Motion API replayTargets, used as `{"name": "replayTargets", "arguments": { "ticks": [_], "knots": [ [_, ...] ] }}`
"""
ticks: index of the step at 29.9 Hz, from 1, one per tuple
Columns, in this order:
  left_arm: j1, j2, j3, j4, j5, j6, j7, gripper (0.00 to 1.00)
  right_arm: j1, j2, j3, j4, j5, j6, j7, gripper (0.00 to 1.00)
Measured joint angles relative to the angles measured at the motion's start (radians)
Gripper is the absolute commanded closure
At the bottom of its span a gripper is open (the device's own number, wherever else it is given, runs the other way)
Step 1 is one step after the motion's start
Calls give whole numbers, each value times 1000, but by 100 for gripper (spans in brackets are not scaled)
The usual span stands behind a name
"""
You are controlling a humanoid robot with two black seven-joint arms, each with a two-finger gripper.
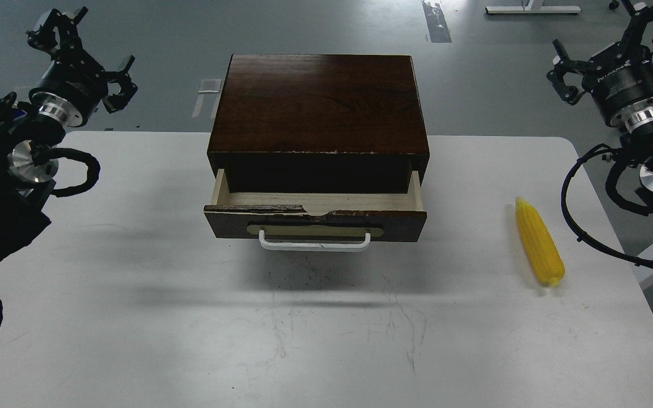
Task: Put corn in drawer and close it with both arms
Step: 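Raise the right arm and swing the right gripper toward the corn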
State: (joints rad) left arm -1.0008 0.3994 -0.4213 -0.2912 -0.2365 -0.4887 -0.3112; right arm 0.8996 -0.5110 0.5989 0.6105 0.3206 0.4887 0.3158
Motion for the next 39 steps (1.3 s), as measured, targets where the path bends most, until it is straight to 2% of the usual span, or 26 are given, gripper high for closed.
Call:
{"name": "replayTargets", "arguments": {
  "ticks": [9, 15, 19, 26, 33, 39],
  "knots": [
    [9, 0, 11, -1, 9, 0, -2, 2, 7, -3, -1, 7, 0, 0, 1, 0],
    [10, 4, -9, 12, -1, 0, -6, 2, 67, -69, -21, 29, -48, -20, -1, 0],
    [10, 0, -57, 34, -3, 0, -3, 2, 190, -140, -125, 47, -206, -23, -1, 0],
    [25, -11, -71, 40, 0, 0, -3, 2, 406, -233, -438, 119, -468, -21, -7, 0],
    [25, 4, -69, 39, 3, 0, 3, 2, 570, -292, -645, 246, -789, -21, -95, 0],
    [25, 5, -64, 35, 7, 0, 3, 2, 603, -291, -762, 325, -1114, -37, -122, 0]
  ]
}}
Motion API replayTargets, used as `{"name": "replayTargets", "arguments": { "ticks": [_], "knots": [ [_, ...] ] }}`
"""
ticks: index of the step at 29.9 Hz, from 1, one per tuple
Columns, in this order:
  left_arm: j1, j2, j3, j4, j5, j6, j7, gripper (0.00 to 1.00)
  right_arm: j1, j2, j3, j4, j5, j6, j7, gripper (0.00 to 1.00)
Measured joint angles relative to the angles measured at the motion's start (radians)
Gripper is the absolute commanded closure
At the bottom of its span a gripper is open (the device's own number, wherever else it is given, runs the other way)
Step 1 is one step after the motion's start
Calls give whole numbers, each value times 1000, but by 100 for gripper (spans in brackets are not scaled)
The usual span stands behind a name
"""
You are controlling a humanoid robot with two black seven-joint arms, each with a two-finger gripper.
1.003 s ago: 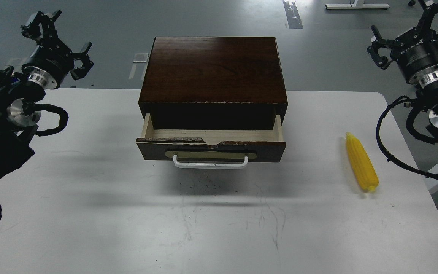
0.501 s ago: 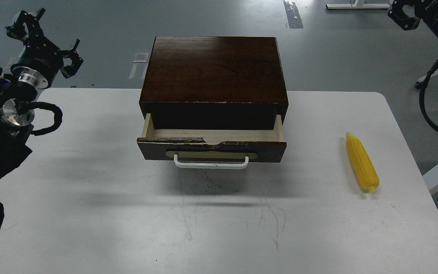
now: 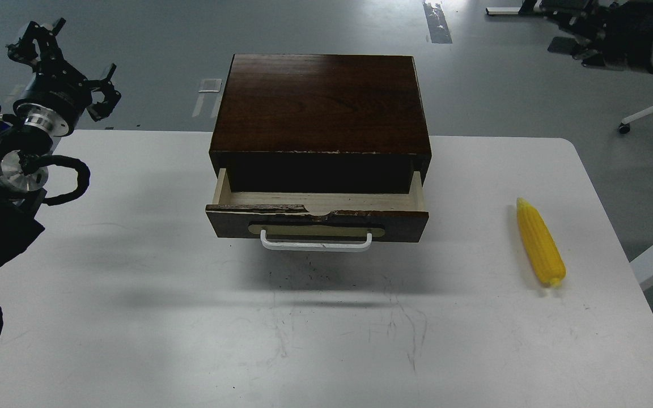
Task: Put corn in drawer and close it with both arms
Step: 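Raise the right arm and swing the right gripper toward the corn, then lower the right gripper onto the yellow corn cob and close it, then lift the corn with the right gripper and carry it over the box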
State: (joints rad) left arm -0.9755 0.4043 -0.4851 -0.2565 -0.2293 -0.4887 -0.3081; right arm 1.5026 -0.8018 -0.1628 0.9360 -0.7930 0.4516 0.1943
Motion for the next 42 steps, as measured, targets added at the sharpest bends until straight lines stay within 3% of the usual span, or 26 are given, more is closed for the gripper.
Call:
{"name": "replayTargets", "arguments": {
  "ticks": [9, 18, 22, 28, 34, 37, 39, 41, 42],
  "knots": [
    [1, -2, 6, 2, 4, 0, 2, 2, -57, 7, -140, 19, -48, -35, -89, 0],
    [1, 1, 6, 2, 5, 0, -4, 2, -280, 62, -159, 27, -76, -163, -90, 4],
    [6, 2, 7, 2, 5, 0, -1, 2, -360, 86, -162, 22, -122, -232, -87, 1],
    [20, 2, 8, 2, 5, 0, -1, 2, -398, 90, -162, 16, -139, -244, -82, 3],
    [21, 1, 8, 2, 5, 0, -3, 2, -416, 91, -165, 12, -190, -247, -82, 11],
    [24, 2, 8, 5, 4, 0, -5, 2, -438, 94, -165, -4, -197, -249, -82, 20],
    [24, 9, 8, 6, 4, 0, -5, 2, -451, 98, -165, -11, -198, -250, -82, 32],
    [24, 17, 8, 7, 4, 0, -5, 2, -460, 102, -164, -15, -198, -250, -82, 63],
    [24, 19, 8, 7, 4, 0, -5, 2, -462, 103, -164, -16, -198, -250, -82, 72]
  ]
}}
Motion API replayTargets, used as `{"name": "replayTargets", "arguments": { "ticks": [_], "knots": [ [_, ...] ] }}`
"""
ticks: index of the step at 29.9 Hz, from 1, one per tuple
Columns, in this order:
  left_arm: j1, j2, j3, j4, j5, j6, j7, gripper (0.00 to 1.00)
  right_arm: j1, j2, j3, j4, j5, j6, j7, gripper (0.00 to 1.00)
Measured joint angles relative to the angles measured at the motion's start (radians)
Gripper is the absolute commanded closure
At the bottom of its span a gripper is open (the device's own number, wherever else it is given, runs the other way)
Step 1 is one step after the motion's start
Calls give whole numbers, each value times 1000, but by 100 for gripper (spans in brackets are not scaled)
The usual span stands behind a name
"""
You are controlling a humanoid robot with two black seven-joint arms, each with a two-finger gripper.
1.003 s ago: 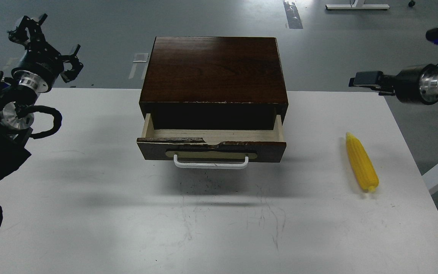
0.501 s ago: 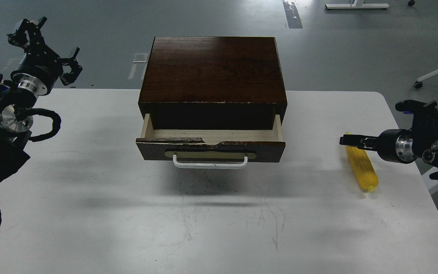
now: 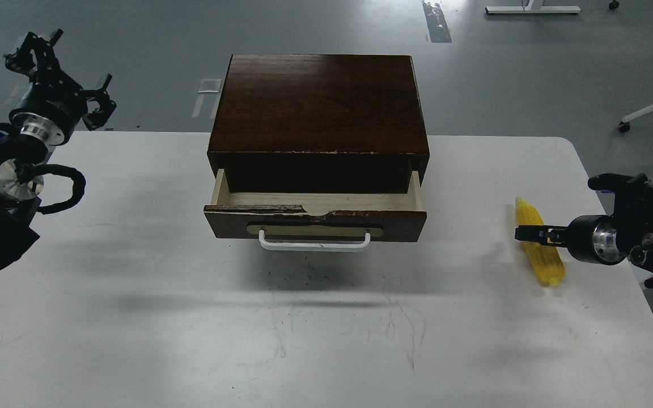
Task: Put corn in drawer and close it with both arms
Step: 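Lift the corn with the right gripper and carry it over the box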
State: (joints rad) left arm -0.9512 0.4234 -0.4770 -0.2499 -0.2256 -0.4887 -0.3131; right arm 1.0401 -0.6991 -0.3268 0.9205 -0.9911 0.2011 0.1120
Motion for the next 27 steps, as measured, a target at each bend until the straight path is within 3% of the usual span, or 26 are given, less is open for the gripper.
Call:
{"name": "replayTargets", "arguments": {
  "ticks": [1, 5, 14, 27],
  "knots": [
    [0, 1, 0, 0, 0, 0, 0, 2, -2, 0, 0, 0, -1, 0, 0, 82],
    [0, 1, 0, 0, 0, 0, 0, 2, -8, 1, 0, 1, 0, 6, 0, 89],
    [-5, 3, -1, 0, 0, 0, 3, 2, 44, -15, 18, 5, 12, 5, 9, 91],
    [-5, 20, 3, -5, 5, 0, 11, 2, 448, -53, 20, 159, -18, 11, 9, 92]
  ]
}}
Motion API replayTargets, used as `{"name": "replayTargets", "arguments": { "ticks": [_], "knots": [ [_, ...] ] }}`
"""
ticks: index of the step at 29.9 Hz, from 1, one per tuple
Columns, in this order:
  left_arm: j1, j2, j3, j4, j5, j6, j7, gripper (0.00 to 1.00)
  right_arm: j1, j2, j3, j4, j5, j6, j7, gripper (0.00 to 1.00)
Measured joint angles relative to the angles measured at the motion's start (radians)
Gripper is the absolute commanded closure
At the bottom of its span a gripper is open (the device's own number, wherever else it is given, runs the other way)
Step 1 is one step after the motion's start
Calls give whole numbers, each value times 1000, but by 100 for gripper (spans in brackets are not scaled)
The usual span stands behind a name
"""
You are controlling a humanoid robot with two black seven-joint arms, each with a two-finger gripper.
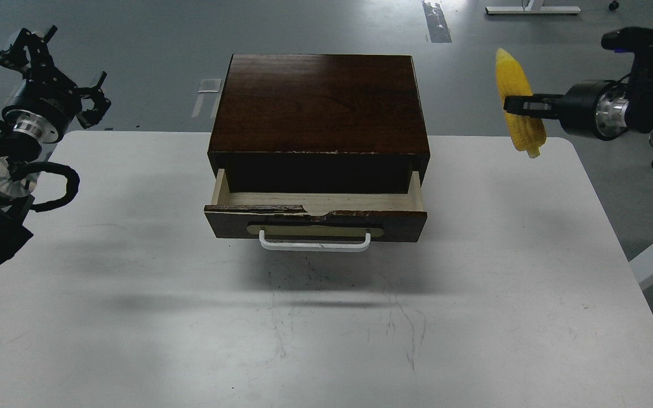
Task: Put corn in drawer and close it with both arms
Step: 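Lift the corn with the right gripper and carry it over the box, then lower the corn into the open drawer and open the right gripper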
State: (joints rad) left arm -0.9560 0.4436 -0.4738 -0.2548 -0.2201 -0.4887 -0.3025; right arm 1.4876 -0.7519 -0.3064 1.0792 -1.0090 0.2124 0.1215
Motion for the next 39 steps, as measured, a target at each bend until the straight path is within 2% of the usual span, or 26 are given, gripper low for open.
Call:
{"name": "replayTargets", "arguments": {
  "ticks": [6, 14, 21, 31, 34, 35, 37, 39],
  "knots": [
    [1, 34, 1, -7, 26, 0, 2, 2, 121, 59, -3, 101, -222, 3, 1, 92],
    [6, 47, 1, -8, 30, 0, 1, 2, 236, 194, -3, 239, -527, 6, 19, 92],
    [4, 48, 1, -9, 30, 0, -1, 2, 255, 287, -2, 264, -658, 2, 99, 96],
    [2, 53, 0, -8, 30, 0, -7, 2, 181, 346, -6, 274, -796, -7, 171, 94],
    [2, 63, 0, -8, 30, 0, -7, 2, 173, 347, -8, 273, -838, -8, 175, 82],
    [2, 67, 0, -8, 29, 0, -8, 2, 167, 347, -9, 273, -856, -8, 176, 72],
    [3, 71, 0, -8, 29, 0, -8, 2, 161, 347, -9, 271, -878, -8, 177, 58],
    [5, 71, 0, -7, 29, 0, -8, 2, 156, 348, -9, 271, -887, -8, 177, 50]
  ]
}}
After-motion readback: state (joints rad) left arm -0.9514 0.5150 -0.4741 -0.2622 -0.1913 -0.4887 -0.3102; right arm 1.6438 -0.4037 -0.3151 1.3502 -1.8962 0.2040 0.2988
